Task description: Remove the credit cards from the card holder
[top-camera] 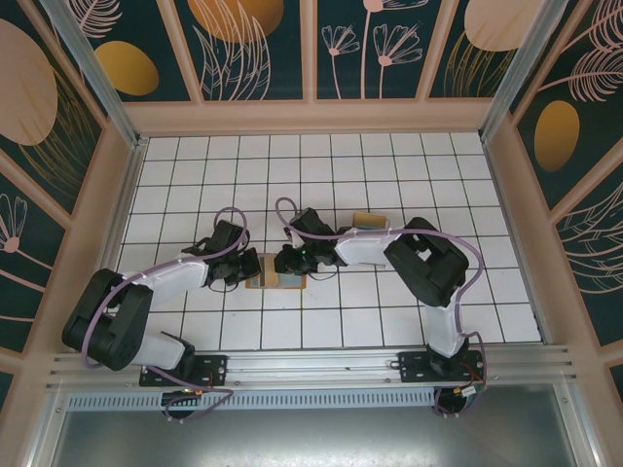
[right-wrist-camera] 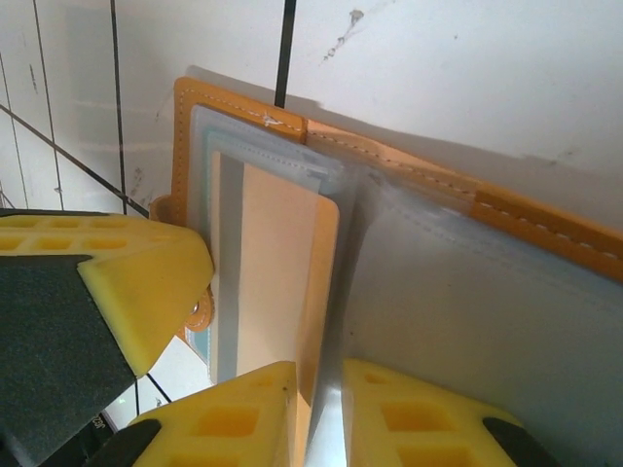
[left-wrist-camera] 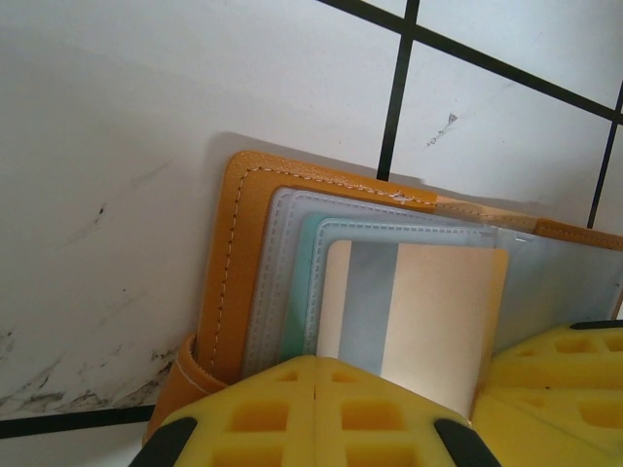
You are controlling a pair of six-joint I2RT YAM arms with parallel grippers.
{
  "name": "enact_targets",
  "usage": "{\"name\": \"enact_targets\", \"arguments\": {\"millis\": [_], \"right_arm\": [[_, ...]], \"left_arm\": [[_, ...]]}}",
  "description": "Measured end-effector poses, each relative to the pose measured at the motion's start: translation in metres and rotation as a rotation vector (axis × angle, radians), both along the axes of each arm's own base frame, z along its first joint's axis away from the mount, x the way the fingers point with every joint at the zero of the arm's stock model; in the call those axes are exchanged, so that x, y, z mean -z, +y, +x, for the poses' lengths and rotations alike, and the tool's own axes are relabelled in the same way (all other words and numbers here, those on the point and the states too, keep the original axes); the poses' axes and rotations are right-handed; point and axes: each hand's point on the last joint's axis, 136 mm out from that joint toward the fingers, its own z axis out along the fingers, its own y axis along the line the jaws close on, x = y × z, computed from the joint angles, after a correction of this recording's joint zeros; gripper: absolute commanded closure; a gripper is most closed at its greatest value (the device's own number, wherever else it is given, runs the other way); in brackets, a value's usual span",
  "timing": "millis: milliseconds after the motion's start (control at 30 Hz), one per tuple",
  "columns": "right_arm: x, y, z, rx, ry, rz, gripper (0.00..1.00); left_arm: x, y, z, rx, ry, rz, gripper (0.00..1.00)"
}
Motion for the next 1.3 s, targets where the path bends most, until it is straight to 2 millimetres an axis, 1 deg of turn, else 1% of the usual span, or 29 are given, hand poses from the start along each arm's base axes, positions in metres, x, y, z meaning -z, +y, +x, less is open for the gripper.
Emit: {"name": "enact_targets", "arguments": {"millis": [67,133,200,300,367,667,900,1100,1133,1200,1233,1300], "right_arm": [[0.000,0.001,0.000,-0.003,0.001,0.003,0.83],[0.000,0.002,0.000,-0.003,0.003,0.003,0.95],[0.001,0.003,-0.001,-0.004,0.005,0.001,1.00],[0.001,0.003,0.000,-0.003,0.005,0.001,1.00],[0.001,0.003,0.000,-0.003,0.005,0.001,1.00],[0.002,-0.001,-0.001,0.012,-0.002,0.020,1.00],[0.003,-0.018,-0.002,0.042,0.005,0.011,1.00],[-0.001,-0.024,-0.002,0.052,0.000,0.014,1.00],[-0.001,-0.024,-0.002,0.052,-0.001,0.016,0.97],[-0.002,-0.023,-0.001,0.055,0.002,0.021,0.86],[-0.003,-0.022,-0.001,0.058,0.004,0.025,0.83],[-0.003,-0.020,-0.001,0.062,0.008,0.033,0.81]], "left_arm": [[0.000,0.000,0.000,0.000,0.000,0.000,0.96],[0.000,0.000,0.000,0.000,0.000,0.000,0.96],[0.000,0.000,0.000,-0.001,0.001,0.001,0.97],[0.000,0.001,0.000,-0.002,0.000,0.002,0.97],[0.000,0.001,0.000,-0.006,0.001,0.003,1.00],[0.001,0.004,0.001,-0.018,0.001,0.023,1.00],[0.002,0.005,0.000,-0.020,0.002,0.028,1.00],[0.001,0.005,0.000,-0.020,0.002,0.027,1.00],[0.001,0.005,0.000,-0.020,0.002,0.027,1.00],[0.001,0.005,0.000,-0.019,0.002,0.027,1.00],[0.001,0.005,0.000,-0.019,0.002,0.027,1.00],[0.001,0.005,0.000,-0.019,0.002,0.027,1.00]]}}
